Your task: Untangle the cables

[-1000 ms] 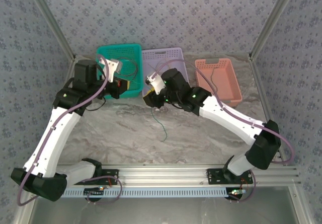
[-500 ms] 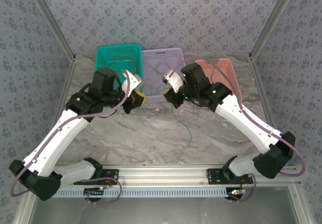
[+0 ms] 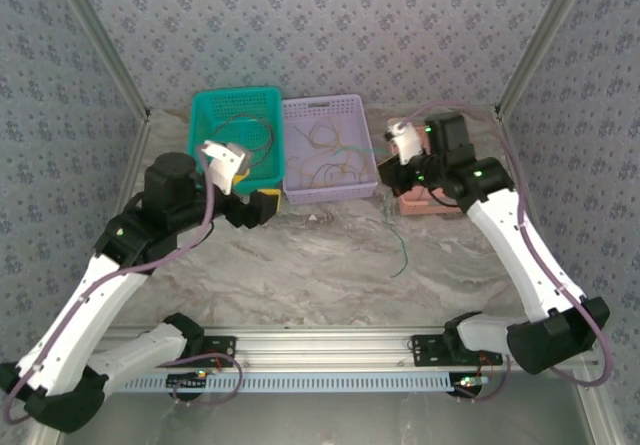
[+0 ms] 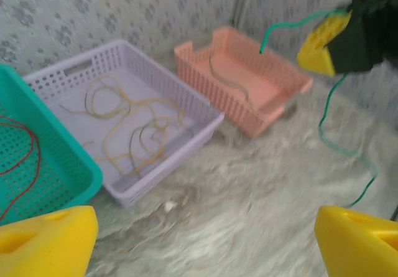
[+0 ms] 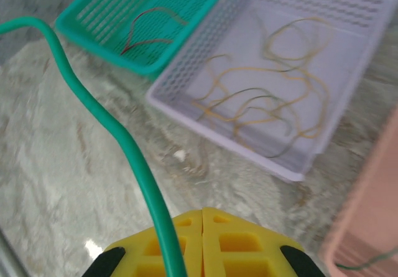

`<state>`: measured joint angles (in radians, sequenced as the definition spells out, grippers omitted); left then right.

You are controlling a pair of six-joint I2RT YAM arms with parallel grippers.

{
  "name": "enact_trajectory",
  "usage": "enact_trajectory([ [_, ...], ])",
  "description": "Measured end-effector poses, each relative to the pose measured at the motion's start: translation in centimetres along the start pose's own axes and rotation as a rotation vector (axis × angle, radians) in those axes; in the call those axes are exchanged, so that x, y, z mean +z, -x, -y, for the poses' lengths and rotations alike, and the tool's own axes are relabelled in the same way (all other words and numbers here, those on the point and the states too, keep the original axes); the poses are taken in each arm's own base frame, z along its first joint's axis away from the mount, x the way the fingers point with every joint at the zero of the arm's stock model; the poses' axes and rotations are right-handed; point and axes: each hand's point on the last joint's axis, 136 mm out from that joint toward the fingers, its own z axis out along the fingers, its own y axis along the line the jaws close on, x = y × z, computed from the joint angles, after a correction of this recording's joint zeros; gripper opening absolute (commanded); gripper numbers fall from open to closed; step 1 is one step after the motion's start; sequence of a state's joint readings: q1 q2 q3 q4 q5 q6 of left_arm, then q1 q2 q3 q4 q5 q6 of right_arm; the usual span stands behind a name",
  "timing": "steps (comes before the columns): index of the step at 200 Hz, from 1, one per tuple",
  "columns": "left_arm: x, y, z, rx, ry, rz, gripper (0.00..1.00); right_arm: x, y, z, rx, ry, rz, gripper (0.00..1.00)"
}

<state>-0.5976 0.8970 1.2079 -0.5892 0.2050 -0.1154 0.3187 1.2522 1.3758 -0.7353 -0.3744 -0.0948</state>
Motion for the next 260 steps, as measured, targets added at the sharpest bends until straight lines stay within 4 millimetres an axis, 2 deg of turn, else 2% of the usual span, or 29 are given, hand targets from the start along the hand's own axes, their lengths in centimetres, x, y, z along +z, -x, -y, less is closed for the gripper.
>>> enact_trajectory([
  [8, -0.3, 0.3, 0.4, -0.034, -0.007, 0.032, 0.87, -0.7, 0.4, 1.7, 0.051, -0.039, 0.022, 0.0],
  [21, -0.2, -0.4, 1.3, -0.083, -0.041, 0.047, 0.86, -2.0, 1.1, 4.8, 0.137, -0.11, 0.067, 0.0],
  [47, 0.8, -3.1, 3.4, -0.163, -0.109, 0.018, 0.83, -4.5, 2.5, 11.0, 0.296, -0.246, 0.161, 0.0],
  [71, 2.4, -5.8, 5.4, -0.186, -0.141, -0.03, 0.83, -5.7, 5.2, 15.1, 0.358, -0.321, 0.245, 0.0],
  [89, 3.6, -8.4, 7.2, -0.166, -0.154, -0.071, 0.82, -5.6, 6.9, 17.9, 0.385, -0.368, 0.3, 0.0],
  [109, 4.8, -10.3, 9.0, -0.133, -0.153, -0.088, 0.81, -4.6, 7.7, 21.1, 0.42, -0.411, 0.325, 0.0],
  [146, 6.9, -12.9, 11.2, -0.072, -0.116, -0.055, 0.81, -1.8, 7.0, 26.6, 0.471, -0.481, 0.324, 0.0],
  [185, 8.1, -12.6, 11.6, -0.057, -0.064, -0.006, 0.81, 0.2, 5.3, 29.8, 0.498, -0.531, 0.304, 0.0],
  [214, 8.6, -12.1, 11.7, -0.052, -0.052, 0.008, 0.81, 1.2, 3.8, 30.3, 0.508, -0.536, 0.289, 0.0],
  [260, 8.7, -11.8, 11.7, -0.054, -0.049, 0.02, 0.8, 4.9, -0.8, 31.4, 0.568, -0.521, 0.176, 0.0],
])
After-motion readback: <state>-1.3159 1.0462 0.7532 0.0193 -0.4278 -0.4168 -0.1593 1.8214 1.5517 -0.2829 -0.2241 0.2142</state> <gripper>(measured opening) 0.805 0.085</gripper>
